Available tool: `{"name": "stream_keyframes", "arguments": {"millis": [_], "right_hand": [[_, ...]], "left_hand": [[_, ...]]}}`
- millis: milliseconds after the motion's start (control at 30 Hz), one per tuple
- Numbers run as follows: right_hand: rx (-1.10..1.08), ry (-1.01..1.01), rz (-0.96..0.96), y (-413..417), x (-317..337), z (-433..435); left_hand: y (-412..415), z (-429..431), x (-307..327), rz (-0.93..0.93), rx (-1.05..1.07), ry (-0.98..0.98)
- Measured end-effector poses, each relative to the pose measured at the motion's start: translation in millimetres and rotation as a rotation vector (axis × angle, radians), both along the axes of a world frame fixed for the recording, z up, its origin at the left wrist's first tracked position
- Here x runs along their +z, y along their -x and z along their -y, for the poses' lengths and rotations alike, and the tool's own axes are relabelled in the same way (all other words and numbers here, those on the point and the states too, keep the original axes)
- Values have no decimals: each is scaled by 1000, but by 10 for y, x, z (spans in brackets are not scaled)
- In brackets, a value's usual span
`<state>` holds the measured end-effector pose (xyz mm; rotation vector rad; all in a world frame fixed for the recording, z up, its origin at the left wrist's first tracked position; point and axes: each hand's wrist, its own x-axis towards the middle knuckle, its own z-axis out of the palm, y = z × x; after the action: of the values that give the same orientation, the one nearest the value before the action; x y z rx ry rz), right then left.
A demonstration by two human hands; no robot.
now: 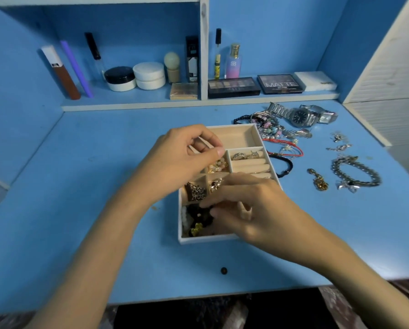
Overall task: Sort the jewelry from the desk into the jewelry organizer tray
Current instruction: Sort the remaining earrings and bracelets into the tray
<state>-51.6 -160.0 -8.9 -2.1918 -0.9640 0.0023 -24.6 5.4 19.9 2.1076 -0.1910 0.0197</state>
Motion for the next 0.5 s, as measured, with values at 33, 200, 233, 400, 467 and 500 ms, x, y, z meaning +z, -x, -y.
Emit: {"name": "stream_keyframes", "arguments": {"millis": [33,200,233,400,467,500], "right_hand": [[-32,-9,-3,-15,12,60],[-244,-65,-22,-132,31,541],[-302,-78,-27,-159,24,660],[-605,-116,-53,-329,-70,1221],[-690,-116,-52,-392,-119,1404],[-722,-107,-50,-417,-141,1485]], "left_hand": [[-34,78,1,8,-20,5],[-219,534,-43,65,-135,-68],[-252,639,-56,72,-168,-84],[-402,1127,-136,38,-367,-192],[-466,1283,-168,42,-442,-309],[-498,1348,-184,48,-476,-385]]}}
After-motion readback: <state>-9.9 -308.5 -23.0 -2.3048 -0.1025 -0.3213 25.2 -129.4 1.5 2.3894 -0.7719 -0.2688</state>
